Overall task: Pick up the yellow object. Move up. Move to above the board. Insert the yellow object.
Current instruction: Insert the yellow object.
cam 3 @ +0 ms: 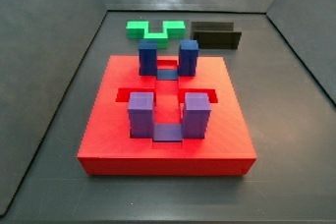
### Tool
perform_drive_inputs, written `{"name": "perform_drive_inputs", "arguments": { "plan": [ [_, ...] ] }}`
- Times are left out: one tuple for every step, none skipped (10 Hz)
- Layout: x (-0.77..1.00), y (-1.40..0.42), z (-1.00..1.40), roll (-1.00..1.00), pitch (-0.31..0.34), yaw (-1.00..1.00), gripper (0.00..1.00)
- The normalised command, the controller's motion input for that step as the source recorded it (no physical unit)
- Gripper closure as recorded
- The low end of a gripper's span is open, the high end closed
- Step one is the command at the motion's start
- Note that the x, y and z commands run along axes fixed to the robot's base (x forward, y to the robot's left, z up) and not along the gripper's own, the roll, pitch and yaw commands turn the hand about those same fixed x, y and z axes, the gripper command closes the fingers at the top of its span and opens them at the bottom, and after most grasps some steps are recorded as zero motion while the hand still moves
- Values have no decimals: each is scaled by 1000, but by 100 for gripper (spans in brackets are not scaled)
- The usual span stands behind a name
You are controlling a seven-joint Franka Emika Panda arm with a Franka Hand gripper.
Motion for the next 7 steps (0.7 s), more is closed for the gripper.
{"name": "perform_drive_inputs", "arguments": {
  "plan": [
    [51, 0, 0, 0, 0, 0, 100],
    [83, 0, -51, 0, 0, 0, 100],
    [106, 0, -114, 0, 0, 0, 100],
    [166, -194, -471, 80, -11, 0, 100],
    [177, -197, -726, 91, -13, 0, 100],
    [203, -174, -923, 44, -31, 0, 100],
    [177, -174, -986, 29, -40, 0, 100]
  ]
}}
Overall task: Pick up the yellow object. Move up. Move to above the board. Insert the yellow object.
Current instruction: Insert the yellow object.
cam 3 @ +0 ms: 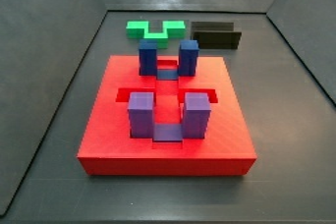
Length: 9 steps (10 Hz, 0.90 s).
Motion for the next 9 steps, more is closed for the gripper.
{"name": "perform_drive_inputs", "arguments": {
  "plan": [
    [91, -137, -991, 13, -59, 0, 100],
    [77, -103, -949, 0, -80, 26, 100],
    [66, -46, -974, 0, -99, 71, 100],
    [77, -46, -969, 0, -101, 123, 100],
    [100, -109, -934, 29, -79, 174, 100],
    [74, -194, -826, 76, -66, 237, 100],
    [6, -197, -666, 120, -69, 251, 100],
    [0, -271, -517, 180, -33, 180, 100],
    [-103, -294, -251, 237, 0, 0, 100]
  ]
}}
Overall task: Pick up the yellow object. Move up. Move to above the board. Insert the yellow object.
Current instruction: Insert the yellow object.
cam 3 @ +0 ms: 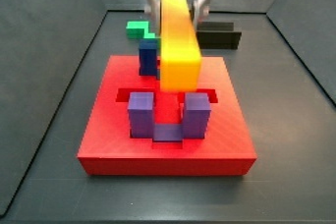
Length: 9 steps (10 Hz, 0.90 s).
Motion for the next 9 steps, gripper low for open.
{"name": "perform_drive_inputs", "arguments": {
  "plan": [
    [-117, -177, -129, 213, 21, -94, 100],
    [-94, -131, -74, 211, 21, -163, 100],
    [-71, -120, -54, 186, 0, -111, 100],
    [0, -54, -91, 184, 0, -6, 100],
    [0, -9, -129, 210, 3, 0, 100],
    [157, 0, -157, 253, 40, 0, 100],
    [183, 0, -151, 251, 57, 0, 100],
    [160, 0, -126, 216, 60, 0, 100],
    [226, 0, -74, 179, 66, 0, 100]
  ]
}}
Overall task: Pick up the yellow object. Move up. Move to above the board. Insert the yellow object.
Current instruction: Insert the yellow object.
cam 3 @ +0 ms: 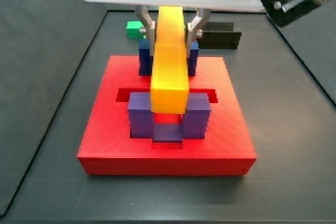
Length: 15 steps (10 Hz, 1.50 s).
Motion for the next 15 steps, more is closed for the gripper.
{"name": "perform_drive_inputs", "arguments": {
  "plan": [
    [180, 0, -60, 151, 53, 0, 100],
    [83, 0, -54, 143, 50, 0, 100],
    [109, 0, -97, 139, 47, 0, 100],
    [89, 0, -129, 153, 49, 0, 100],
    [40, 0, -117, 147, 44, 0, 100],
    [51, 0, -109, 134, 39, 6, 100],
    [46, 0, -120, 126, 31, 17, 100],
    [46, 0, -129, 116, 21, 14, 100],
    [51, -23, -134, 96, 11, 0, 100],
    [117, -40, -191, 100, 6, 0, 100],
    [89, -46, -191, 100, 4, 0, 100],
    [86, -51, -180, 70, 0, 0, 100],
    [106, -71, -151, 57, 0, 0, 100],
    [160, -66, -63, 50, 0, 0, 100],
    [131, -17, -34, 77, 24, 0, 100]
  ]
}}
